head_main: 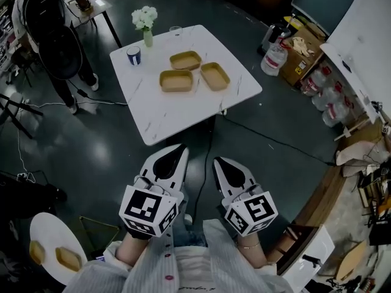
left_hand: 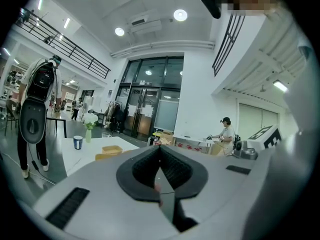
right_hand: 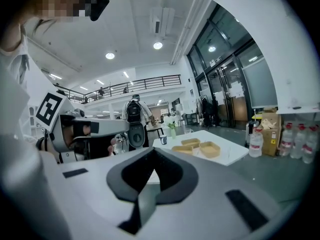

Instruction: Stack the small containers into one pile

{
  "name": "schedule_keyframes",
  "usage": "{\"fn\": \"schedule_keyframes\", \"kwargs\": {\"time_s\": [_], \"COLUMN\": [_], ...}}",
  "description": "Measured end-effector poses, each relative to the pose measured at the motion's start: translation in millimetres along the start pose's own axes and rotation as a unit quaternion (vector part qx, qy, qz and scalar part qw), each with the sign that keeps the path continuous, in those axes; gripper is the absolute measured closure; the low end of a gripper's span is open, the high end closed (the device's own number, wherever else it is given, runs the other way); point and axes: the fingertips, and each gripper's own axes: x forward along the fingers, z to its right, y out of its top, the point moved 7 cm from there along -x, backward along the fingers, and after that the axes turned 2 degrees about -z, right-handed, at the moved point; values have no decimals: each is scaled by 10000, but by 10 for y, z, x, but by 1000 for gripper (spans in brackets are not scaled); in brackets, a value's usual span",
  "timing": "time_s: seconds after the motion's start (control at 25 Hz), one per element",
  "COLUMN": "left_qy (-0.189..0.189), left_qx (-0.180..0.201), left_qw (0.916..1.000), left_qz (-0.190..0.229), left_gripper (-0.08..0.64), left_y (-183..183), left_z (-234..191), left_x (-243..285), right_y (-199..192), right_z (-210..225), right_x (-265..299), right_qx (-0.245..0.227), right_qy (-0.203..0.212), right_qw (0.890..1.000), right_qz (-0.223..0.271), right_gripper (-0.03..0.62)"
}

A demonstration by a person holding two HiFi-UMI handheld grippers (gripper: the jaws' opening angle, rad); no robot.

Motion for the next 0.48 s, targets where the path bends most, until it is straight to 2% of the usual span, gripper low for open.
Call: {"fn": "schedule_keyframes", "kwargs": {"time_s": [0.48], "left_qy": [-146], "left_qx": [-10], "left_qw": [9998], "left_qz": [-94], "left_gripper": [543], "left_y": [365], "left_z": [-827], "left_x": [1204], "right_y": [458], "right_z": [784], "right_x": [1109], "right_qx": [-20], "right_qy": [-190], "right_qw": [9998], "right_qz": [-106], "right_gripper": [581]}}
